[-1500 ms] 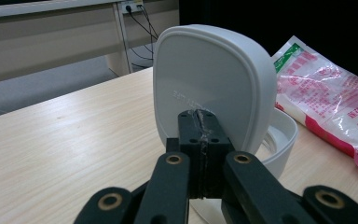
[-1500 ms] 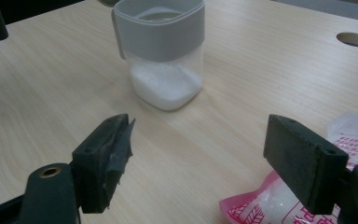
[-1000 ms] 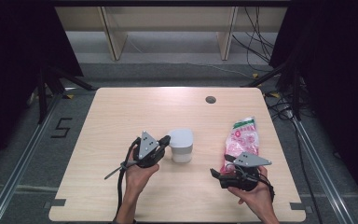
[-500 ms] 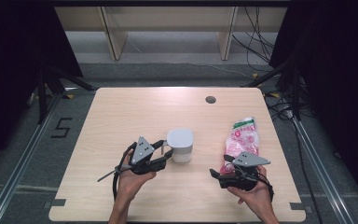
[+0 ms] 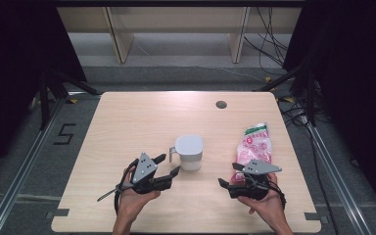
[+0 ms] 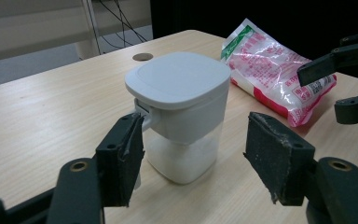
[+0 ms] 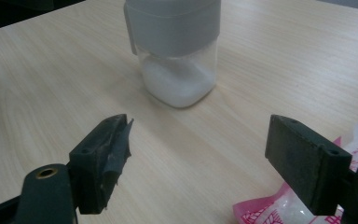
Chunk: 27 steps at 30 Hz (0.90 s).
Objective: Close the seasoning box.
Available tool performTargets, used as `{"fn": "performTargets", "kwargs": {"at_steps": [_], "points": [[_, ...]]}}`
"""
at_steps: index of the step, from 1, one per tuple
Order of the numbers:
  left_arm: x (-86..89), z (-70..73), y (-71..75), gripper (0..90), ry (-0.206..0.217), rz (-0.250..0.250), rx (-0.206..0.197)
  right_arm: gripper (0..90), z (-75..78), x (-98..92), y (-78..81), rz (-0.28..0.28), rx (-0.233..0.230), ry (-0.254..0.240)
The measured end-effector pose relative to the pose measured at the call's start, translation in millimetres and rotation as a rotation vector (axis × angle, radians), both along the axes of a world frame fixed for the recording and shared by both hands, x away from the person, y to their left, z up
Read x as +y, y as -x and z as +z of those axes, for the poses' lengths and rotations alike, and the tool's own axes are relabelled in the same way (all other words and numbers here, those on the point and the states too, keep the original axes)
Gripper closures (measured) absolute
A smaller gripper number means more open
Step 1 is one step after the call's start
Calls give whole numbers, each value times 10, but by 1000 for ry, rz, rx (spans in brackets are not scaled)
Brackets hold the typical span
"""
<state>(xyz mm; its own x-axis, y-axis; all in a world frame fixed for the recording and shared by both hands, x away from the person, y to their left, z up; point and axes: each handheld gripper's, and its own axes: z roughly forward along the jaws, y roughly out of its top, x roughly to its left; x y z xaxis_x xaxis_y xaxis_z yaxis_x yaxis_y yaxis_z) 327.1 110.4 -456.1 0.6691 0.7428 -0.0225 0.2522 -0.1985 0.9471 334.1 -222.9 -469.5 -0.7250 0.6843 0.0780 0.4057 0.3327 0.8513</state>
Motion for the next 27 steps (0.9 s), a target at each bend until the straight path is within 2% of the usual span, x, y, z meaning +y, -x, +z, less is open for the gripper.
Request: {"fn": "performTargets", "kwargs": {"at_steps": [2, 3, 5, 6, 8, 10, 11, 12, 13, 14, 17, 18, 19, 21, 23, 26, 27], "points": [[-15, -30, 27, 343, 11, 17, 11, 226, -3, 9, 2, 3, -1, 1], [-13, -38, 30, 340, 5, 13, 4, 228, -1, 10, 3, 4, 1, -1], [-40, -57, 63, 340, 17, 38, 11, 235, -2, 10, -6, 20, -11, 0], [-51, -64, 75, 340, 9, 31, 7, 232, 1, 6, -8, 19, -23, 3], [-60, -72, 96, 339, 2, 18, 1, 231, 12, 28, 33, -1, 22, -10], [-66, -84, 111, 335, -9, 7, -4, 229, 9, 23, 7, 13, -15, -2], [-80, -99, 116, 334, 5, 10, -1, 229, 10, 31, 21, 3, -1, -8], [-91, -105, 134, 330, 6, 18, 16, 228, 3, 30, 5, 21, -11, -11], [-94, -113, 131, 330, -4, 8, 10, 227, 3, 27, 1, 37, 1, -8], [-110, -129, 132, 330, 12, 11, 15, 226, 2, 28, 6, 28, -1, -8], [-141, -163, 143, 330, 7, 19, 19, 234, 9, 15, 9, 38, -11, 5], [-149, -177, 142, 330, 9, 15, 13, 234, 10, 20, 24, 35, 3, -8], [-147, -178, 153, 329, -5, 14, 15, 233, 11, 20, 35, 24, -5, -3], [-160, -198, 173, 329, 11, 21, 16, 232, 7, 17, 31, 35, -32, 6], [-153, -207, 197, 327, 11, 23, 17, 229, 6, 26, 55, 39, 10, -10], [-149, -225, 233, 325, 52, 20, 15, 231, 5, 20, 69, 31, -13, 5], [-150, -227, 255, 324, 42, 27, 18, 231, -1, 29, 79, 26, -8, -1]]}}
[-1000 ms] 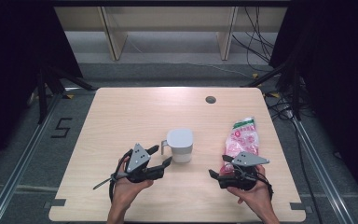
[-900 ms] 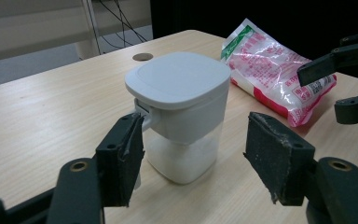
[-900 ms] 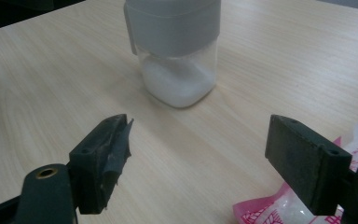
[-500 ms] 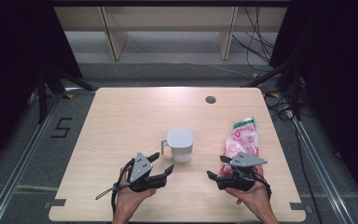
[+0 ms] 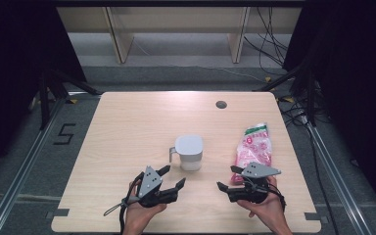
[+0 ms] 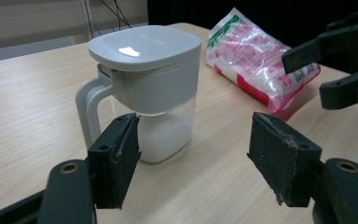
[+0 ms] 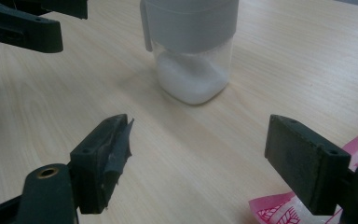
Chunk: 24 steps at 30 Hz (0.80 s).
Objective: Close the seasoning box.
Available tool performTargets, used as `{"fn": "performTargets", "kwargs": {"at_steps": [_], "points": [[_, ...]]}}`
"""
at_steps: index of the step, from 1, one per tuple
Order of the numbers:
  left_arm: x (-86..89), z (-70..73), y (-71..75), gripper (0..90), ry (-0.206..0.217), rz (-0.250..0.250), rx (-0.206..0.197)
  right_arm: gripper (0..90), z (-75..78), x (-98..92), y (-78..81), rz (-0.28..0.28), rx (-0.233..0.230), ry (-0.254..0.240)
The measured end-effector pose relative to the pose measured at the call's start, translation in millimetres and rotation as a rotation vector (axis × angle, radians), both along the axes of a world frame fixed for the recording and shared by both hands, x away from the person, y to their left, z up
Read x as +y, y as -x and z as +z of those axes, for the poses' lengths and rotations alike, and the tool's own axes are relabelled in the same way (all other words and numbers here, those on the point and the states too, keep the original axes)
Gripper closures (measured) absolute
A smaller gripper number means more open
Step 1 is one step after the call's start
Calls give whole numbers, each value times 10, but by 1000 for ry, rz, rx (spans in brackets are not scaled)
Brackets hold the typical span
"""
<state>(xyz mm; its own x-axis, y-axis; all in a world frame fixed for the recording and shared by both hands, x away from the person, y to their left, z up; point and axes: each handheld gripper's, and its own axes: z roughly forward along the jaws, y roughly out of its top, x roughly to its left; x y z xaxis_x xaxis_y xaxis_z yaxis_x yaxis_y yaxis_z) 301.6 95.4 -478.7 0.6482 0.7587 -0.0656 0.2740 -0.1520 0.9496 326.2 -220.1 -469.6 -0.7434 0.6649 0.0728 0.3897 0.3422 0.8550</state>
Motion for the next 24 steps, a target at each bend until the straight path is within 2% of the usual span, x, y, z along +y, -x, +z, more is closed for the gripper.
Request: {"fn": "performTargets", "kwargs": {"at_steps": [2, 3, 4, 5, 6, 7, 8, 10, 11, 14, 15, 17, 19, 20, 21, 22, 23, 24], "points": [[-12, -24, 13, 320, 0, -4, 5, 231, -6, 7, 4, 14, 6, -3], [-16, -35, 10, 318, -1, -14, 9, 231, 1, -2, 8, 19, -12, 12], [-25, -50, 11, 317, -2, -7, 7, 231, 1, 1, 16, 27, 0, 7], [-35, -53, 20, 314, -4, -5, 16, 231, 8, 4, 44, 6, 7, 1], [-43, -66, 17, 310, 3, -13, 13, 231, 7, -10, 35, 13, -12, 10], [-52, -70, 29, 309, 0, -10, 17, 231, 2, -2, 47, 18, 6, -4], [-58, -81, 34, 309, -1, -15, 18, 230, 5, -15, 39, 42, 5, 4], [-72, -103, 41, 308, 1, -15, 19, 231, 3, -25, 67, 7, 3, 0], [-74, -109, 53, 308, -6, -12, 26, 231, 0, -31, 66, 16, 1, 0], [-63, -148, 65, 304, 34, -32, 42, 230, -3, -47, 81, 10, -16, 10], [-50, -160, 74, 304, 56, -35, 45, 230, -2, -37, 103, 4, 17, 0], [-23, -179, 96, 304, 33, -14, 50, 230, -13, -44, 87, 37, 4, 7], [0, -204, 101, 303, 42, -15, 55, 229, -12, -45, 116, 12, 8, 7], [15, -220, 104, 302, 47, -17, 56, 229, -14, -31, 145, -1, 32, -3], [26, -230, 112, 302, 42, -13, 56, 229, -26, -41, 126, 15, 0, 9], [29, -238, 116, 302, 43, -10, 55, 229, -26, -42, 133, 23, 0, 12], [36, -239, 126, 302, 47, -7, 59, 229, -30, -38, 144, 19, 6, 10], [46, -231, 141, 302, 37, -2, 60, 229, -34, -25, 165, 17, 32, -3]]}}
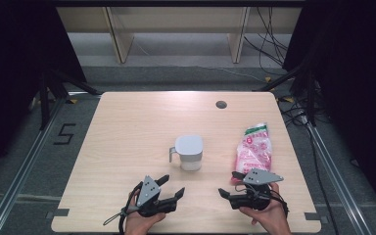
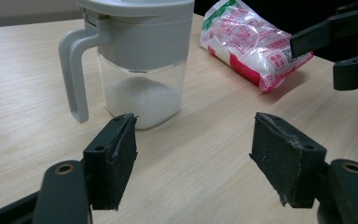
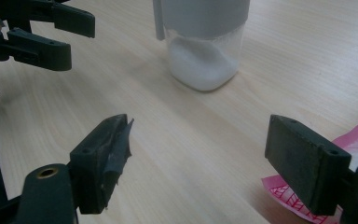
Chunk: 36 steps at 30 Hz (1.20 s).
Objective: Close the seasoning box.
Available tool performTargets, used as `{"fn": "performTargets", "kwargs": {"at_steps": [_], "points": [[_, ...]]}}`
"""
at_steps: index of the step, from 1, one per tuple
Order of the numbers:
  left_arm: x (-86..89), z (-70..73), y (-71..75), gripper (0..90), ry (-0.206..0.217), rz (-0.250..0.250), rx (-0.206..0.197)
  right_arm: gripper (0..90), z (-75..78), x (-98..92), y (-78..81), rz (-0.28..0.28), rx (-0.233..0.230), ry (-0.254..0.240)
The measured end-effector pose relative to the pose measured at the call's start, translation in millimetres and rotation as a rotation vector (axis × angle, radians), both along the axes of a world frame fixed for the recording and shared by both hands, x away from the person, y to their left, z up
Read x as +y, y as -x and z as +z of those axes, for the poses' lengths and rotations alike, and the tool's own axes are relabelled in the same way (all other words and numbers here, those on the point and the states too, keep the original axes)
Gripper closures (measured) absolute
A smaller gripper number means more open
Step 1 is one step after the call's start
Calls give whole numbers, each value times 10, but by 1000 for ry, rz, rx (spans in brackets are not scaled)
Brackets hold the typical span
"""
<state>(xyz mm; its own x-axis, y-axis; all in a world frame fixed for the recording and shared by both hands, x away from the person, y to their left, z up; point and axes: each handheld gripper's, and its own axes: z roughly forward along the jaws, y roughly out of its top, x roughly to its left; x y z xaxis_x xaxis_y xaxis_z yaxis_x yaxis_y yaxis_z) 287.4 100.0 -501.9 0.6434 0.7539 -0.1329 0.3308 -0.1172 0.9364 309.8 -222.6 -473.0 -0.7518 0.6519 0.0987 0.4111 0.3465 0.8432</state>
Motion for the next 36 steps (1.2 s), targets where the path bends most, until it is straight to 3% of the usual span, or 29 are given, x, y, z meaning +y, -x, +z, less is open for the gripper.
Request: {"fn": "performTargets", "kwargs": {"at_steps": [2, 5, 7, 8, 9, 10, 13, 15, 16, 18, 19, 20, 22, 23, 24, 25, 29, 32, 36], "points": [[-2, -4, 6, 302, -5, 5, -13, 228, -4, -4, 11, 2, -16, 16], [6, 21, 46, 287, 22, -28, 7, 227, -20, 2, 35, 20, -10, 12], [-4, 27, 70, 283, 0, -32, 0, 227, -38, -4, 50, 16, -15, 22], [-16, 22, 74, 278, -2, -43, 0, 223, -45, 3, 72, 12, 5, 18], [-23, 24, 84, 277, -10, -46, 5, 218, -52, -7, 59, 36, -2, 27], [-35, 19, 86, 277, -11, -50, 2, 217, -56, -14, 67, 24, -18, 28], [-64, 8, 95, 275, -28, -49, 9, 212, -61, -21, 103, 15, 3, 23], [-90, -4, 97, 271, -20, -56, 11, 211, -70, -27, 118, 16, 8, 22], [-90, -2, 103, 271, -26, -62, 16, 211, -76, -37, 117, 20, -14, 31], [-107, -12, 99, 271, -17, -73, 6, 209, -91, -20, 163, 10, 28, 20], [-107, -16, 94, 270, -21, -80, 11, 208, -97, -29, 156, 22, 10, 31], [-106, -16, 95, 270, -25, -81, 14, 205, -102, -21, 183, 12, 39, 24], [-108, -15, 103, 269, -35, -78, 17, 202, -109, -38, 174, 37, 16, 34], [-106, -16, 105, 269, -39, -82, 18, 200, -112, -39, 184, 18, 8, 31], [-103, -17, 101, 269, -47, -91, 7, 200, -112, -42, 196, 19, 24, 32], [-104, -19, 108, 269, -46, -90, 11, 200, -120, -42, 203, 26, 28, 19], [-107, -23, 118, 269, -45, -76, 18, 200, -126, -66, 224, 20, 32, 45], [-111, -27, 114, 269, -23, -71, 12, 199, -140, -62, 225, 31, 31, 45], [-84, -20, 113, 268, -44, -69, 14, 198, -143, -59, 226, 35, 39, 50]]}}
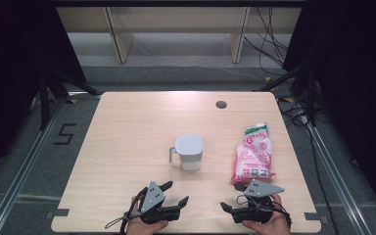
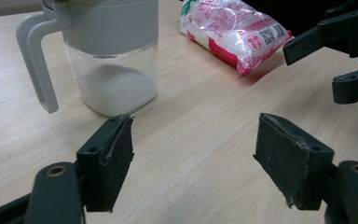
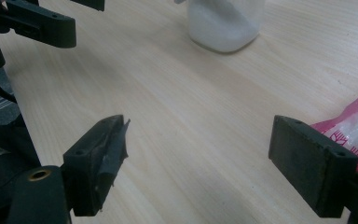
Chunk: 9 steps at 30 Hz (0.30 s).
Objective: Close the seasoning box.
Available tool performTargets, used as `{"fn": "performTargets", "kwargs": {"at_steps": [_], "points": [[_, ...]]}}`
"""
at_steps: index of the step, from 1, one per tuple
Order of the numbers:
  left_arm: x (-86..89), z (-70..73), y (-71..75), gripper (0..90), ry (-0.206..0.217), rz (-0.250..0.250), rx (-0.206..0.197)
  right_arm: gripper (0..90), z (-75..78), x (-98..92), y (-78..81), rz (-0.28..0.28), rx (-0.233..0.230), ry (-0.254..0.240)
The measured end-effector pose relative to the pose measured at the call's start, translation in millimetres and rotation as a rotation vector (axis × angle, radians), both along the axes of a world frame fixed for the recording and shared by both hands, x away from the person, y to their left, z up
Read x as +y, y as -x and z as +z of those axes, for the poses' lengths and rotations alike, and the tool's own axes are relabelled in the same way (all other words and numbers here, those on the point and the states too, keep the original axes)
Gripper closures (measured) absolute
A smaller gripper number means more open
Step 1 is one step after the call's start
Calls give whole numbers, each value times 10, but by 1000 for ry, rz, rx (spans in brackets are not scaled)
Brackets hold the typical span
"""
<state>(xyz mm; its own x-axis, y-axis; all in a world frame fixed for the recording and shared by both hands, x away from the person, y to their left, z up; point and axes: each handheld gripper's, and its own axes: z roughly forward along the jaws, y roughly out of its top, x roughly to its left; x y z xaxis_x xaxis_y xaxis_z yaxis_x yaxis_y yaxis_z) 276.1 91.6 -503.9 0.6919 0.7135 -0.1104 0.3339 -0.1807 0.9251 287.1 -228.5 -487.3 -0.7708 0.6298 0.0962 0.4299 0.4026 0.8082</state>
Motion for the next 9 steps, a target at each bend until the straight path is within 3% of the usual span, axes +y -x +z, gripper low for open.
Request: {"fn": "performTargets", "kwargs": {"at_steps": [4, 5, 9], "points": [[1, -7, -3, 267, 5, 4, 5, 197, -6, -4, 2, -18, -6, 6], [5, -7, -4, 267, 3, 3, 4, 197, -10, -4, -12, 10, 12, 0], [45, 2, -15, 266, 7, 9, -1, 197, -11, -4, -7, -9, -5, 9]]}}
